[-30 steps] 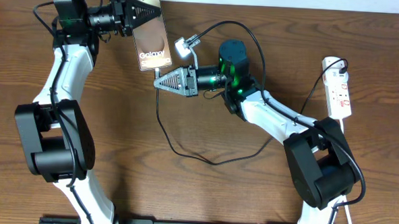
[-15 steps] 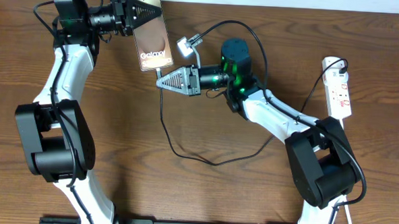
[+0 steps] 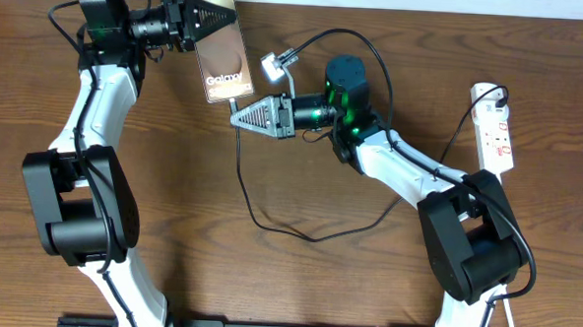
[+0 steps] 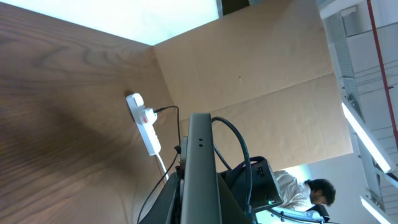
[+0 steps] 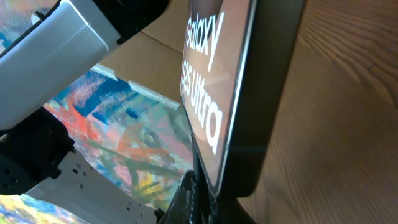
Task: Plug charger to phone and switch on socket
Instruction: 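Push the plug up into the phone's port with the right gripper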
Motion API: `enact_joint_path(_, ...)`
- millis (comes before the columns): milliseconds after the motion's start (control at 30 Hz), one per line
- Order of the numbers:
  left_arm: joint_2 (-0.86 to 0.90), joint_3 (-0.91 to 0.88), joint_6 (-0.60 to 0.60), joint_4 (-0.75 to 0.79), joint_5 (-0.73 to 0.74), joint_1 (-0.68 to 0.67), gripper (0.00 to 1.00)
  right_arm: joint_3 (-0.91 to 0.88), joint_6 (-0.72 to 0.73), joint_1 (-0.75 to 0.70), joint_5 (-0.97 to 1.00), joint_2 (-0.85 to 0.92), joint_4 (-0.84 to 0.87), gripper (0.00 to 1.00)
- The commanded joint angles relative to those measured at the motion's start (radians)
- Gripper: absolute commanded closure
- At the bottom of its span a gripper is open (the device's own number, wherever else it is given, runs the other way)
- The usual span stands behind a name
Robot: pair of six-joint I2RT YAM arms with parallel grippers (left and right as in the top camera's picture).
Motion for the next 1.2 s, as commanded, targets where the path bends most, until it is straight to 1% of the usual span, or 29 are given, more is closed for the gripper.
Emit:
enact_joint_path(0,-0.027,0.006,0.029,0.008,0.052,-0.008,0.92,0.003,0.010,-0.027,0.058,-0.002,0.008,0.99)
enact_joint_path(500,-0.027,0.006,0.032,0.008,0.052,-0.009,0.93,0.003,0.010,-0.029,0.132,-0.002,0.012,0.99)
enact_joint_path(1167,-0.027,0.006,0.036,0.008,0.052,-0.022,0.93,0.003,0.014,-0.035,0.159,-0.002,0.038,0.99)
